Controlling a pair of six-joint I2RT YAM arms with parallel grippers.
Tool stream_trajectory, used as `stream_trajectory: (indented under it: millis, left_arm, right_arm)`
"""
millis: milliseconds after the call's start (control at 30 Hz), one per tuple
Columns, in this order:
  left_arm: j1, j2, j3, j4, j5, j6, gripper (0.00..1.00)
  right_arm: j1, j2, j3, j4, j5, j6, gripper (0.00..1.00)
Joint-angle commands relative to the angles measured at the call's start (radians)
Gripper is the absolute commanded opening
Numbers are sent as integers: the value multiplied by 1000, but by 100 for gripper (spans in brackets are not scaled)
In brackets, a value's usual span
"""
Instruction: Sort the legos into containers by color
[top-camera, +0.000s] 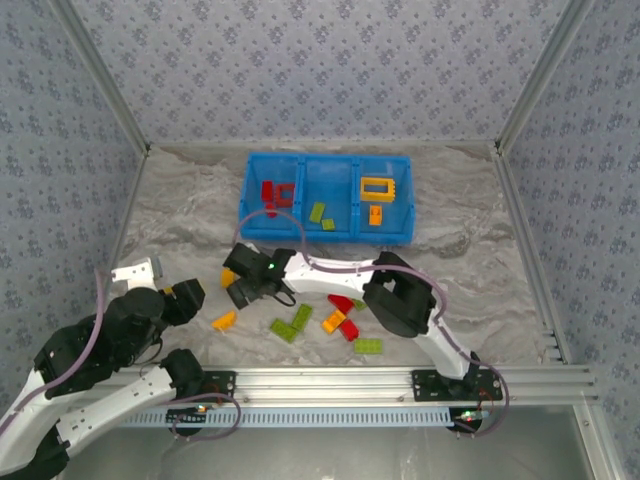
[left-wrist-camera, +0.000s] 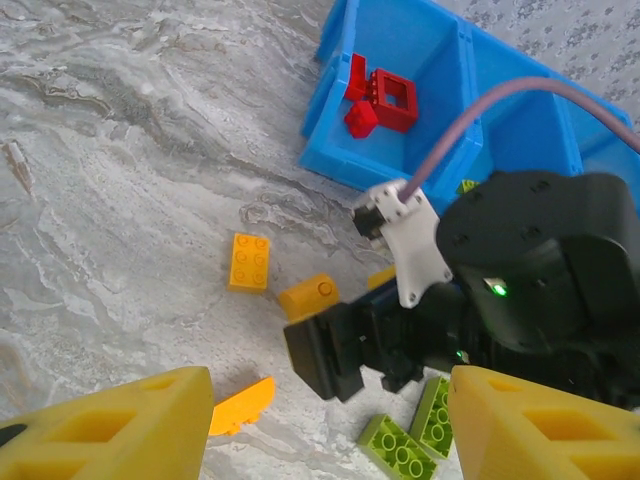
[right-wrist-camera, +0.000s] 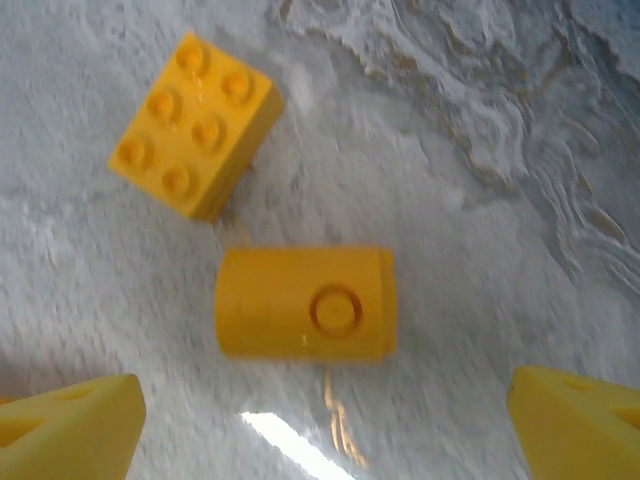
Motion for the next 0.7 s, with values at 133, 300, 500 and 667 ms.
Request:
stream_trajectory:
  millis: [133, 300, 500, 667]
  left_arm:
    - [-5, -10, 20, -6, -10, -13, 64]
    - [-5, -1, 21, 3, -5, -7, 64]
    - [-5, 6, 15, 17, -1, -5, 64]
    - [-4, 27, 20, 64, 33, 26, 65]
  right_arm:
    - [-12, 131, 155, -120, -12, 11, 84]
    - [-11, 168, 191, -146, 14, 11, 74]
    - [-6, 170, 193, -148, 34, 16, 52]
    - [0, 60, 117, -123, 73, 14, 44]
